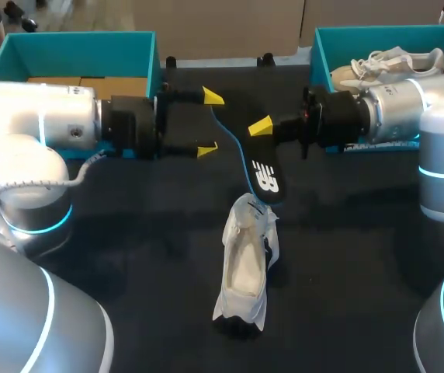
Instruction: Take the shoe out of the shoebox, open the shoe tongue, remove and reinsert the insole, then place the shoe into the shoebox
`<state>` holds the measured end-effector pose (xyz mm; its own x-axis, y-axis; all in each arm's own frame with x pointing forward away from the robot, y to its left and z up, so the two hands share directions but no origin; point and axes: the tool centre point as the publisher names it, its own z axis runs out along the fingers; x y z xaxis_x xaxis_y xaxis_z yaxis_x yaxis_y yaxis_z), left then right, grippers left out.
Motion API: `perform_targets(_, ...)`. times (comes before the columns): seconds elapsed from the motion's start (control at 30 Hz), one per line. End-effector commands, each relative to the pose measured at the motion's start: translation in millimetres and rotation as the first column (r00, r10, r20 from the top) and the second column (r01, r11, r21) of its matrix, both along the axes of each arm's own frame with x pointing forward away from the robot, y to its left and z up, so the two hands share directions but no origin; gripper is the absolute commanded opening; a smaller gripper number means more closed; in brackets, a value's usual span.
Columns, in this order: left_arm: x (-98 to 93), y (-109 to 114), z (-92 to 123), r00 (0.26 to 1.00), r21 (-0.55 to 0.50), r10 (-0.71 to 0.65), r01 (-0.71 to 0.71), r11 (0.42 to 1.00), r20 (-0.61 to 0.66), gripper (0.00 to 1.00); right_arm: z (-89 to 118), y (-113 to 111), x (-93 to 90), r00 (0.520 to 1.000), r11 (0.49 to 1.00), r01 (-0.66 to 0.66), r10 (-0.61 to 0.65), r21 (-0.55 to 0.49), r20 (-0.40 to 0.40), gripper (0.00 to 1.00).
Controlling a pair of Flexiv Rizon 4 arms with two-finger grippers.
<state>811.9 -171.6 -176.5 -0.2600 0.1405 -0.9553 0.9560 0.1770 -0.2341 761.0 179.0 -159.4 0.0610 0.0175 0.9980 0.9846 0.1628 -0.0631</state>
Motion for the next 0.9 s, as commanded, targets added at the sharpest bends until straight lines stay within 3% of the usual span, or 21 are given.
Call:
perform_targets(0.03, -5.4, -13.1, -2.4, 0.999, -0.045, 0.038, -0.037, 0.998, 0.035, 0.85, -0.3, 0.9, -0.7, 1.000, 1.000, 0.002, -0.002, 0.001, 0.001, 0.00)
perform_targets(0.07, -5.4, -14.4, -1.4, 0.998, -0.044, 0.045, -0.043, 0.998, 0.041, 0.80, -0.3, 0.9, -0.7, 1.000, 1.000, 0.002, -0.002, 0.001, 0.001, 0.00)
perform_targets(0.2, -6.0, -19.8, -0.1, 0.995, -0.052, 0.070, -0.067, 0.996, 0.075, 0.75, -0.3, 0.9, -0.7, 1.000, 1.000, 0.002, -0.002, 0.001, 0.001, 0.00)
perform_targets(0.33, -7.2, -23.5, 0.2, 0.993, -0.060, 0.084, -0.079, 0.995, 0.086, 0.60, -0.3, 0.9, -0.7, 1.000, 1.000, 0.002, -0.002, 0.001, 0.001, 0.00)
perform_targets(0.4, -7.9, -24.5, 0.9, 0.990, -0.061, 0.097, -0.091, 0.994, 0.099, 0.48, -0.3, 0.9, -0.7, 1.000, 1.000, 0.002, -0.002, 0.001, 0.001, 0.00)
perform_targets(0.9, 0.0, -32.8, 5.2, 0.985, -0.073, 0.126, -0.118, 0.990, 0.114, 0.35, -0.3, 0.9, -0.7, 1.000, 1.000, 0.002, -0.002, 0.001, 0.001, 0.00)
